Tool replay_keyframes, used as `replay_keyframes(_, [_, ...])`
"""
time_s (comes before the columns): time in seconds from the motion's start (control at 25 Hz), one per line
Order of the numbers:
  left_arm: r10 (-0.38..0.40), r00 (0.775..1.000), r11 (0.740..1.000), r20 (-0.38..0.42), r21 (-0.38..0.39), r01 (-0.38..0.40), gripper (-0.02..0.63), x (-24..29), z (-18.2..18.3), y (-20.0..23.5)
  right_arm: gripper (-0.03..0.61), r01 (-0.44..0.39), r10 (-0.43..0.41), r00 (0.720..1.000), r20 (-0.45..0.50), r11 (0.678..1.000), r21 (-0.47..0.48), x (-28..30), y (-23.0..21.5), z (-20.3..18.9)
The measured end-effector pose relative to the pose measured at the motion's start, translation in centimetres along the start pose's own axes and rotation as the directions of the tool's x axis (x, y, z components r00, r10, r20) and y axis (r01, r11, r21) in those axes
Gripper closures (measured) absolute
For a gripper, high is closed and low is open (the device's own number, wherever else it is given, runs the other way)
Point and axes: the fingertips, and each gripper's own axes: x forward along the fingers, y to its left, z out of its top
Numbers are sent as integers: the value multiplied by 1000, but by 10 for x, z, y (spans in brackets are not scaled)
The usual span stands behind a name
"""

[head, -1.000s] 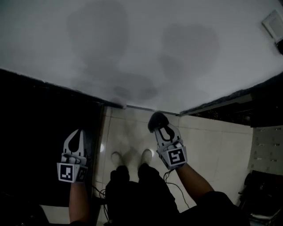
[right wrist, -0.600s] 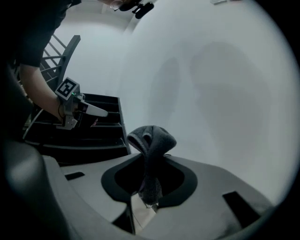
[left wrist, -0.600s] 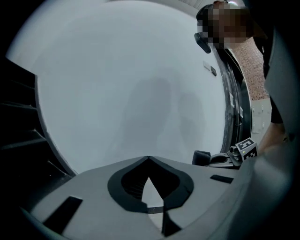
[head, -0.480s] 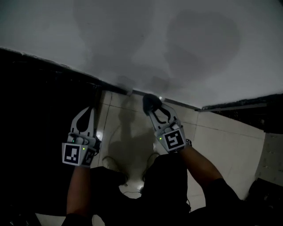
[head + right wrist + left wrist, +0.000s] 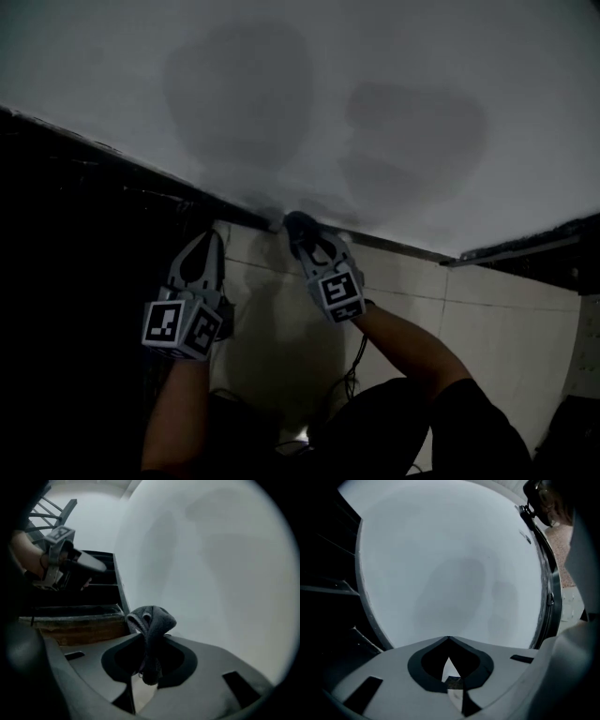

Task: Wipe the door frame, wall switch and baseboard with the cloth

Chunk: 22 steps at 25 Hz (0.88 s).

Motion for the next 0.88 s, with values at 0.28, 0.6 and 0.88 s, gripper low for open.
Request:
replay_keyframes(0.28, [-78, 989, 994, -122, 63, 86, 621, 4, -22, -19, 494, 65, -67, 994, -89, 997, -29, 54, 13, -75])
replay_keyframes(0.6, [-86, 981, 993, -174, 61, 98, 621, -3, -22, -29, 494, 180, -167, 978, -126, 978, 101, 91, -10, -105])
replay_keyframes(0.88, [-133, 979, 991, -157, -7, 134, 621, 1, -25, -37, 494, 173, -172, 979, -111, 985, 2, 95, -9, -109])
